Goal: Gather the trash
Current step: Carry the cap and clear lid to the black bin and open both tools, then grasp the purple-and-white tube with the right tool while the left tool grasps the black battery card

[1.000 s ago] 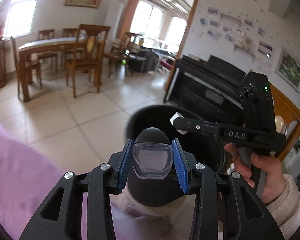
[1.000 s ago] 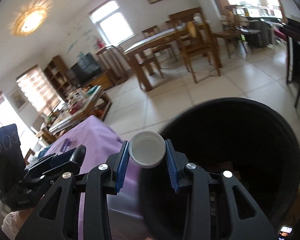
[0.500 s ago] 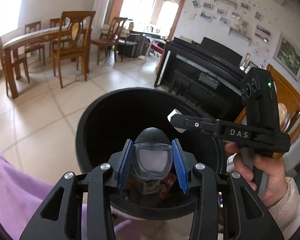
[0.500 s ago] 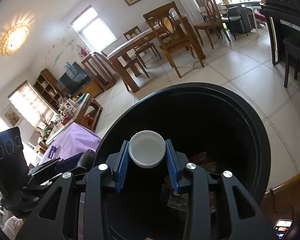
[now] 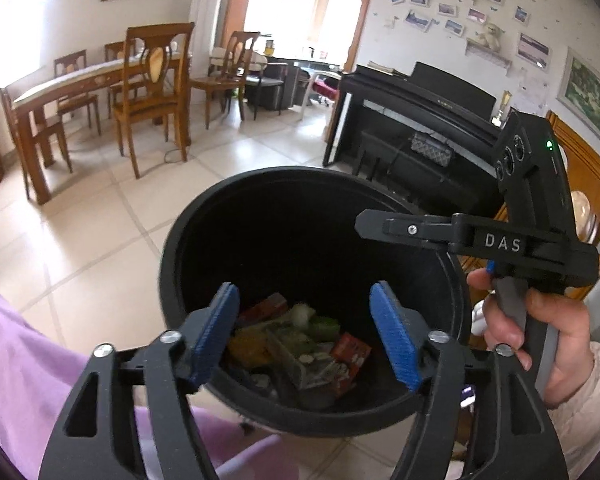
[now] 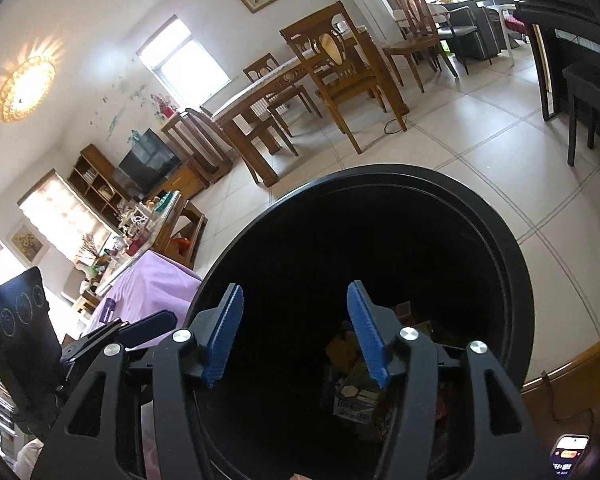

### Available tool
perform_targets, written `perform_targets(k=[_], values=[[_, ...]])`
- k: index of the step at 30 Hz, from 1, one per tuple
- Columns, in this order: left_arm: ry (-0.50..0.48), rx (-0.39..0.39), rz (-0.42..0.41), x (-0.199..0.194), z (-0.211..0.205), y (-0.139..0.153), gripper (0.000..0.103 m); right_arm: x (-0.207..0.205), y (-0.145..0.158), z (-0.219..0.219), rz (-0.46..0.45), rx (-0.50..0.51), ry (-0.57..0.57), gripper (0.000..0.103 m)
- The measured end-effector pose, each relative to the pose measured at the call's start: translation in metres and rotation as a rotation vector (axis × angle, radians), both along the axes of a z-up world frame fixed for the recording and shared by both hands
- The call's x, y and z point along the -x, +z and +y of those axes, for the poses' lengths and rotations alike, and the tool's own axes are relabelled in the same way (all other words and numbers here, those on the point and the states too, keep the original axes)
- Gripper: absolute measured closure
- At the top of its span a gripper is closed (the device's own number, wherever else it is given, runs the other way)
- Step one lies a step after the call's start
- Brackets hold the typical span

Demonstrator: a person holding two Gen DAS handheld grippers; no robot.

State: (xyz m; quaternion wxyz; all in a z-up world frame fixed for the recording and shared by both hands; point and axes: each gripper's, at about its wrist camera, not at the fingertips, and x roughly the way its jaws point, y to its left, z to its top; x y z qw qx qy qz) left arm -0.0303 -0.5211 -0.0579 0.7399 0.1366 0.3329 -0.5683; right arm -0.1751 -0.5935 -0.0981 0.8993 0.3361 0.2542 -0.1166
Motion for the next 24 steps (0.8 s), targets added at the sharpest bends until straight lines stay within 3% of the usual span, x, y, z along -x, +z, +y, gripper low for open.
perform_targets(k=[6,10,18,24], values=[[0.07,-0.001,-0.025,-0.01,0.041,0.01,0.023,-0.009,0.007,0.013,0.007,0.022,0.028,0.043],[0.17,0.012,-0.048,-0.029,0.1,0.021,0.014,-0.025,0.012,0.035,0.016,0.039,0.069,0.043],[0.488,-0.06,-0.103,-0.082,0.27,0.029,0.009,-0.083,0.026,0.114,0.032,0.087,0.229,0.043],[0.773,-0.172,-0.096,-0.125,0.402,0.021,0.006,-0.136,0.03,0.187,0.045,0.098,0.379,0.028]])
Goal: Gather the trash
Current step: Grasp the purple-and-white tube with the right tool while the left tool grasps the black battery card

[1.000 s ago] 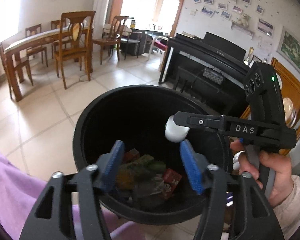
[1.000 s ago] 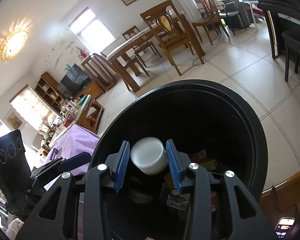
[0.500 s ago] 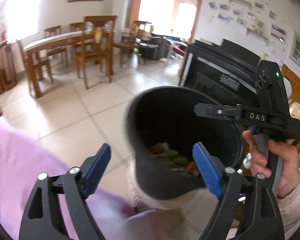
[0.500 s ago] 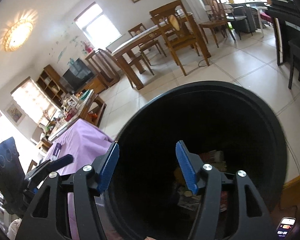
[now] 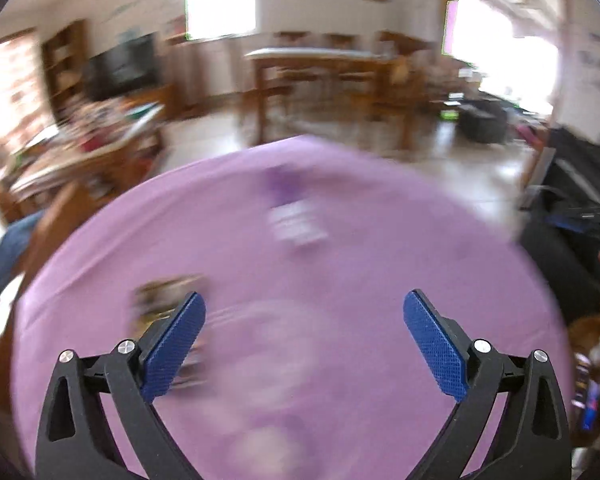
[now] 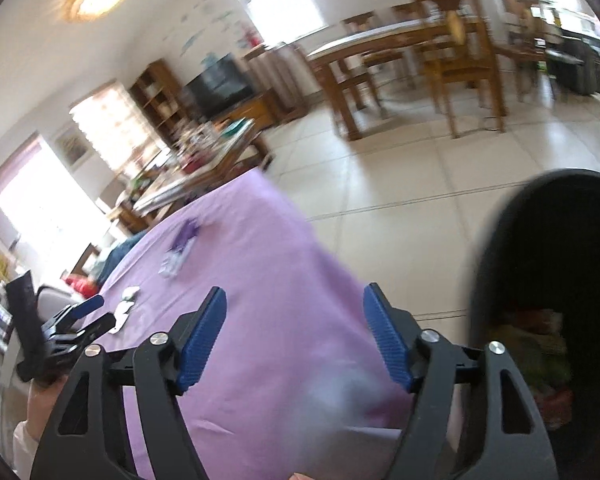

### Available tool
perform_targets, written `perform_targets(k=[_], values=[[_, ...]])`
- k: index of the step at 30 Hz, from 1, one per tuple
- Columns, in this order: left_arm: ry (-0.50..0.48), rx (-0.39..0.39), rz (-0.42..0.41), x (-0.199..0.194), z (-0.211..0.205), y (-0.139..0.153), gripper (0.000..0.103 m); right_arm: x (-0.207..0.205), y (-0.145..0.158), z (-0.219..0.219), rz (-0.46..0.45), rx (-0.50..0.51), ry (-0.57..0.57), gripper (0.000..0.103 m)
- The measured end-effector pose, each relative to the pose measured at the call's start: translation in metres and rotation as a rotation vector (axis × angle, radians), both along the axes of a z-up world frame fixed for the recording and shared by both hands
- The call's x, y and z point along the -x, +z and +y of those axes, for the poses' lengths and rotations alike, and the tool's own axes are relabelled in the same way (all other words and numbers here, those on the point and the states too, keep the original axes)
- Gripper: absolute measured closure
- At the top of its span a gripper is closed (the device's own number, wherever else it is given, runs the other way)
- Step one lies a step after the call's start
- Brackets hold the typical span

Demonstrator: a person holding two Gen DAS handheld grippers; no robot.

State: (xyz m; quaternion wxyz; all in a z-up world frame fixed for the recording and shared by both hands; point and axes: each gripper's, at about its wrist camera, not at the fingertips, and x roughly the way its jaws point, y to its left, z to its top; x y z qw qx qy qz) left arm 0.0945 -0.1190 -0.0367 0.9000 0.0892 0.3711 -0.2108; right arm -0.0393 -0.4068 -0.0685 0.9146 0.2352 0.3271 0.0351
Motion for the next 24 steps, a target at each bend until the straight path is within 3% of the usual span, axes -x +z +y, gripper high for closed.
perform_targets(k=[5,9,11,14,17,19,21,24], values=[[0.106,-0.036,0.11,-0.032,0.063,-0.018,0.006,-0.048,0.005,0.069,0.024,0.027,0.129,0.025],[0.083,-0.044,0.183,-0.048,0.084,-0.033,0.006,-0.077,0.007,0.112,0.041,0.054,0.197,0.025],[0.061,-0.035,0.184,-0.056,0.08,-0.031,0.006,-0.091,0.007,0.132,0.052,0.065,0.226,0.025],[0.036,-0.083,0.175,-0.06,0.077,-0.036,0.01,-0.111,0.005,0.153,0.069,0.091,0.244,0.025],[0.015,-0.085,0.164,-0.065,0.074,-0.035,0.019,-0.127,0.001,0.165,0.088,0.115,0.242,0.025],[0.027,-0.081,0.155,-0.064,0.078,-0.036,0.035,-0.14,-0.004,0.171,0.111,0.142,0.229,0.025],[0.032,-0.065,0.154,-0.068,0.082,-0.036,0.04,-0.153,-0.009,0.176,0.131,0.169,0.213,0.025],[0.048,-0.032,0.152,-0.068,0.088,-0.034,0.069,-0.172,-0.014,0.185,0.152,0.219,0.194,0.025]])
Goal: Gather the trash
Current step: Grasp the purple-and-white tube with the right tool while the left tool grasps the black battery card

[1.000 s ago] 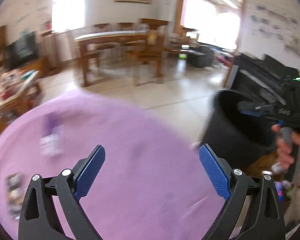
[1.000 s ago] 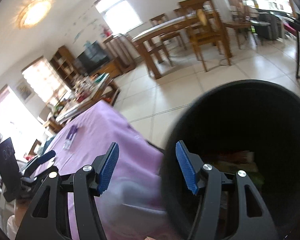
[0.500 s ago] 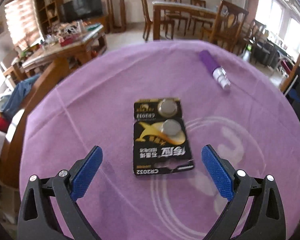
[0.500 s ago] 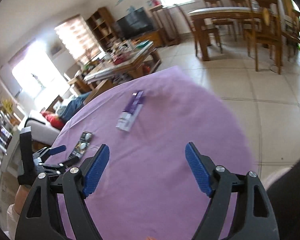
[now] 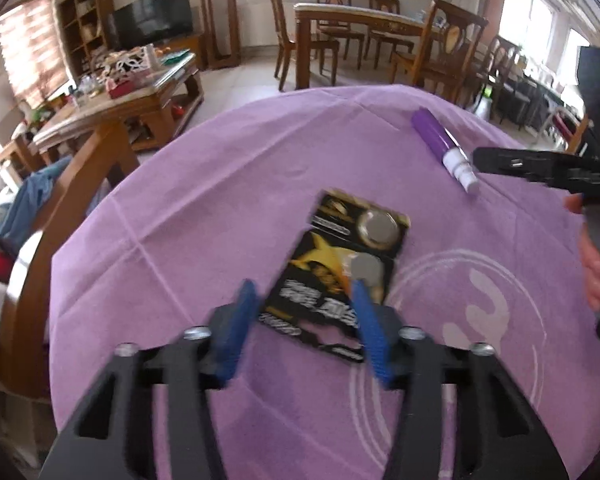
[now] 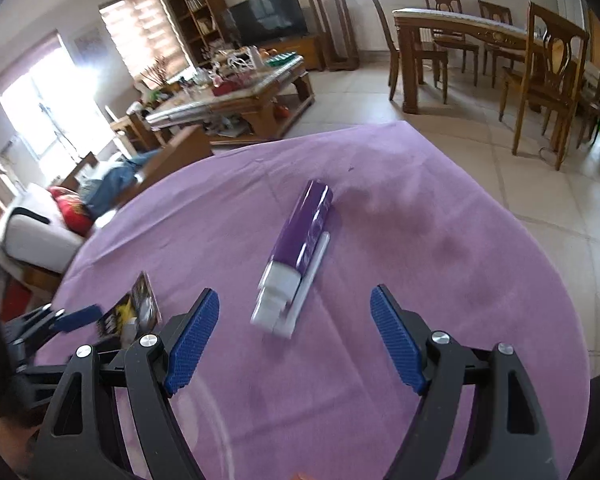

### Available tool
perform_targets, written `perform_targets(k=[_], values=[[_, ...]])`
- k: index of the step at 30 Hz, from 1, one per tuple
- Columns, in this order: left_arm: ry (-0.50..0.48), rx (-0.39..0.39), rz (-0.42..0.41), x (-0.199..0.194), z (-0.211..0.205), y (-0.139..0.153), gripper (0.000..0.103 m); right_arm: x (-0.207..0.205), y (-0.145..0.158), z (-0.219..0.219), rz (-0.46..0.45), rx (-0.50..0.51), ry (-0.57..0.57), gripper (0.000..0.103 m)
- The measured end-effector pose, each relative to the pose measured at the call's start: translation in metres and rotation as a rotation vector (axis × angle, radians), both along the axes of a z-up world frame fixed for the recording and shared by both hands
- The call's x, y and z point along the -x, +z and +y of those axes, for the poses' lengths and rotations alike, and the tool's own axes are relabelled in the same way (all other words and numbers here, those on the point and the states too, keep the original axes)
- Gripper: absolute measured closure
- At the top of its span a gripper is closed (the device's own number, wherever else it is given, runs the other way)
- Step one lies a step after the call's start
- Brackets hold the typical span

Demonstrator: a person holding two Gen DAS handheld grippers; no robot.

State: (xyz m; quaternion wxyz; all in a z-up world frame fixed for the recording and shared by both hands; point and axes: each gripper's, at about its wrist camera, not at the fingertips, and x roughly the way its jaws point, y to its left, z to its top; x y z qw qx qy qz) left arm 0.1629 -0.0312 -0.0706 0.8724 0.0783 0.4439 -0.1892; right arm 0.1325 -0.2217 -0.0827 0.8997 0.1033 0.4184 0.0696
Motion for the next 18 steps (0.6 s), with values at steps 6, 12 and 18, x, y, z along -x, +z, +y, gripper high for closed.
perform_targets(k=[6,12,18], values=[[-0.042,0.061,0.02,-0.003,-0.003,0.001,0.074,-0.026,-0.009,0.017,0.05,0.096,0.001,0.049],[-0.085,-0.008,-0.039,0.001,-0.02,-0.001,0.007,-0.014,-0.008,0.016,0.047,0.111,0.023,0.073],[-0.146,-0.065,-0.007,-0.011,-0.047,-0.009,0.008,0.009,-0.004,0.009,0.025,0.007,0.05,0.073]])
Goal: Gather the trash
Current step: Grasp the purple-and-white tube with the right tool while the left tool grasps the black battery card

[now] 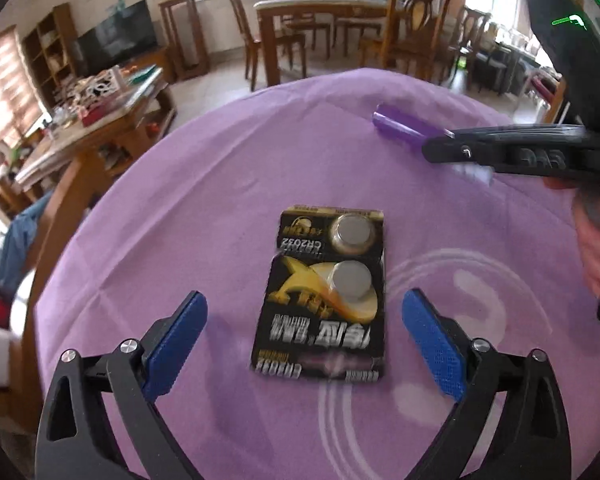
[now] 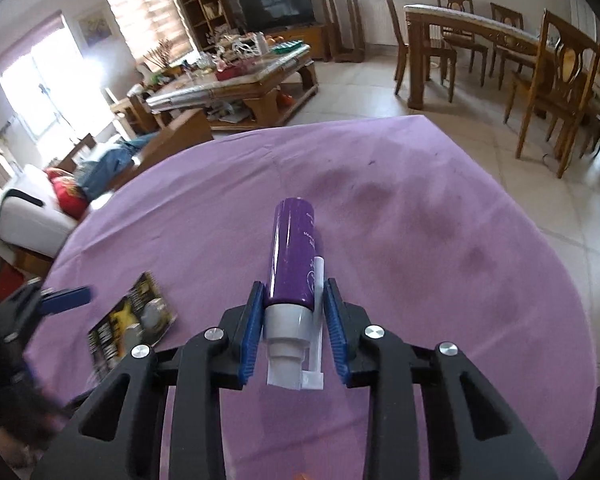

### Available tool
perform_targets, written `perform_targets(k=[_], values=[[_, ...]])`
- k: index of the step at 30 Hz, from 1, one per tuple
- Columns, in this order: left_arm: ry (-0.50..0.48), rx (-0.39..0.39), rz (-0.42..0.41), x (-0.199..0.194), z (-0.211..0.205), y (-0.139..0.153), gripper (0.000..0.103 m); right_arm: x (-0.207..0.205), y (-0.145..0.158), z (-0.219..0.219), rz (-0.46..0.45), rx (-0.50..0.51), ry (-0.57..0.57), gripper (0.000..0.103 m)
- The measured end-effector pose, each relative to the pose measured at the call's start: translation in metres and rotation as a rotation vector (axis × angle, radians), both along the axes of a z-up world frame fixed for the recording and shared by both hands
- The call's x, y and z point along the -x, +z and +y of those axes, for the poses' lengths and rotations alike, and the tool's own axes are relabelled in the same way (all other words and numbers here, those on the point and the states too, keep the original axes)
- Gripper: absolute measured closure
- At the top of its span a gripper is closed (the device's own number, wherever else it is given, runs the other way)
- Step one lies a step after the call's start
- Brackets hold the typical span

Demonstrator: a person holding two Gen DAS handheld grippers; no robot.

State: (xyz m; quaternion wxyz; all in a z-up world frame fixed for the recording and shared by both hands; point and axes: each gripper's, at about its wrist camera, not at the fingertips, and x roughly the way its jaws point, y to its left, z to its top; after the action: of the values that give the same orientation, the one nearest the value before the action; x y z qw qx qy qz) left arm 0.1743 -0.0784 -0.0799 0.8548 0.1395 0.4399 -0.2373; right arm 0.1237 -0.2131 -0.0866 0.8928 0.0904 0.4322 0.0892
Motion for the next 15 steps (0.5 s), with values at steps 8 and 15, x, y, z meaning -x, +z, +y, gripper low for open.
perform_targets(k=[8,15], values=[[0.009,0.05,-0.022,-0.004,0.003,0.007,0.044,0.021,0.004,0.007,-0.039,-0.061,0.041,0.073],[0.022,0.165,-0.055,0.025,0.019,0.022,0.045,0.038,0.017,-0.001,-0.087,-0.113,0.038,0.073]])
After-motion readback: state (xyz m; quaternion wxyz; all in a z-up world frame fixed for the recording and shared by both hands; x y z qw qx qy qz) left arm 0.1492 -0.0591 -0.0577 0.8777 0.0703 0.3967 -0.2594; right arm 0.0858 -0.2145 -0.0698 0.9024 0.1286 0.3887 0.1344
